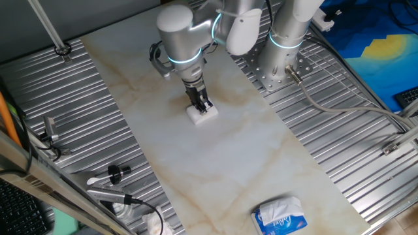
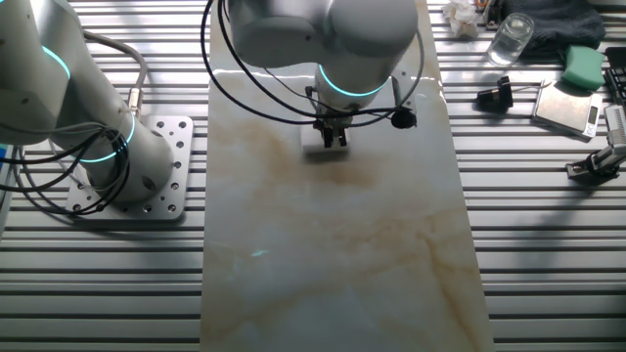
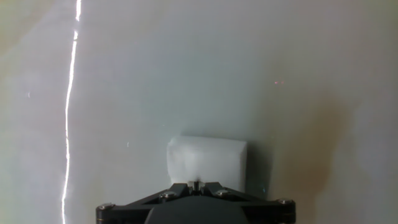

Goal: Clean the tabletop with a sponge

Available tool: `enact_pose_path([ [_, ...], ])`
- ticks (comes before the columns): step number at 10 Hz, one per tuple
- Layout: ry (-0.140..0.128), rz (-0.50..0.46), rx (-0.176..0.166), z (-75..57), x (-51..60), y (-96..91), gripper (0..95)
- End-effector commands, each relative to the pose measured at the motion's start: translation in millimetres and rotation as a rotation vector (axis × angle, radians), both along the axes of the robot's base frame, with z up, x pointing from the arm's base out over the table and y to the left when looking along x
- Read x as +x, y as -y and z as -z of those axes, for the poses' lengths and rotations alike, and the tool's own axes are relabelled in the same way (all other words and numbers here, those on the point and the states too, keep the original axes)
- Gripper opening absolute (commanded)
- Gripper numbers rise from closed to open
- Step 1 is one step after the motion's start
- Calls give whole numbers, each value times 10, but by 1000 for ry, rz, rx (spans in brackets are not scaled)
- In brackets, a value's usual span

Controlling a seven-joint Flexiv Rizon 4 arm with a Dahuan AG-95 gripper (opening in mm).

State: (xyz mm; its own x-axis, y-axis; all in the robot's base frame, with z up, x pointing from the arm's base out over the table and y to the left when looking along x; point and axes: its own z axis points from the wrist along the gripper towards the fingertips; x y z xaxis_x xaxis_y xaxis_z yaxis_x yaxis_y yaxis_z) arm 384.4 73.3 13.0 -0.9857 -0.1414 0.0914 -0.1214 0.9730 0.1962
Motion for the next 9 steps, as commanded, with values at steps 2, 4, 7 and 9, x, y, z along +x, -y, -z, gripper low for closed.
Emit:
enact_pose_path([
  [2, -19, -5, 3, -12, -6, 3, 0],
  [4, -21, -11, 6, -12, -6, 3, 0],
  [7, -42, -13, 12, -12, -6, 3, 0],
  [9, -43, -20, 14, -12, -6, 3, 0],
])
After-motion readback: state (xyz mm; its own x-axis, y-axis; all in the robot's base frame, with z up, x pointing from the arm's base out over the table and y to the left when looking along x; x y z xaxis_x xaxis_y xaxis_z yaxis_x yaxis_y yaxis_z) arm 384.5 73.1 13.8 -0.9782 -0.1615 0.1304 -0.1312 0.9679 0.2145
